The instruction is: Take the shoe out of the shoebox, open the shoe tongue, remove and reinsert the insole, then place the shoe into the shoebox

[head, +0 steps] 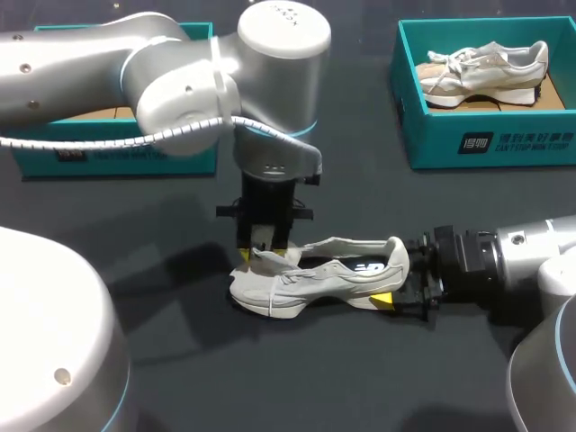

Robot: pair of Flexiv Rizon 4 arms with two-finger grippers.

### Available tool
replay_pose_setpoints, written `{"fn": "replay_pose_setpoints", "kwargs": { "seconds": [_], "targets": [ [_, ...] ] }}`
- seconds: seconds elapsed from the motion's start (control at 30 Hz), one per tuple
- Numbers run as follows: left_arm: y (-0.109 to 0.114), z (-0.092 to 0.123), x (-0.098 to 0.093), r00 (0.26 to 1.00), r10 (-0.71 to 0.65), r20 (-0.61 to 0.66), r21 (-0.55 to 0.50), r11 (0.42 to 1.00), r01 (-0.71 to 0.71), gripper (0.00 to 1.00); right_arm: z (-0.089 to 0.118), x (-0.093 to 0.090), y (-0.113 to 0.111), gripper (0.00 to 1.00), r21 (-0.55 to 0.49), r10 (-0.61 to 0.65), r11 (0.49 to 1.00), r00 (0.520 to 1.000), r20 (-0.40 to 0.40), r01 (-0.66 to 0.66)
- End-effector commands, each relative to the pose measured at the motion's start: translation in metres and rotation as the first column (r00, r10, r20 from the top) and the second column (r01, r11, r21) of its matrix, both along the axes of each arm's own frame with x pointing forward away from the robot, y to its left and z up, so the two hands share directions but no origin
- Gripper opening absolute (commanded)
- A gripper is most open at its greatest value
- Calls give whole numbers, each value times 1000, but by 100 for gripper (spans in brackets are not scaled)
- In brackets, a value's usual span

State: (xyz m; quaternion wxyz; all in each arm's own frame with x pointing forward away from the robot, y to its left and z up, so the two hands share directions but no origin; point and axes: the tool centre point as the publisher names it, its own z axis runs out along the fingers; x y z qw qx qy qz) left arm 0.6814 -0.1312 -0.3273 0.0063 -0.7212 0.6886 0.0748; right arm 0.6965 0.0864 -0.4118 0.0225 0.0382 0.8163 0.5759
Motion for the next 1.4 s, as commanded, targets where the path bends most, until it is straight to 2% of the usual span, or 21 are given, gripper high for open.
{"fn": "replay_pose_setpoints", "kwargs": {
  "seconds": [0.03,0.37,0.77,1.0,1.17,1.27,1.33,1.37,1.4],
  "targets": [
    [8,8,-6,1000,-10,16,-7,1000,10,44,0,0,1,0,-3,0,1000,1000,-1,0],
    [8,33,-6,998,-26,59,-67,997,30,45,0,0,1,0,-3,0,1000,1000,-1,0],
    [-16,80,7,984,-101,147,-151,981,123,47,0,0,1,0,-3,0,1000,1000,-1,0],
    [-31,107,6,963,-185,195,-175,960,220,47,0,0,1,0,-3,0,1000,1000,-1,0],
    [-41,120,13,943,-270,194,-209,928,308,45,0,0,1,0,-3,0,1000,1000,-1,0],
    [-49,127,15,913,-356,197,-231,889,396,40,0,0,1,0,-3,0,1000,1000,-1,0],
    [-54,130,18,893,-404,198,-240,863,444,17,0,0,1,0,-3,0,1000,1000,-1,0],
    [-58,131,20,874,-443,200,-247,840,482,0,0,0,1,0,-3,0,1000,1000,-1,0],
    [-61,131,21,854,-477,207,-253,817,518,0,0,0,1,0,-3,0,1000,1000,-1,0]
  ]
}}
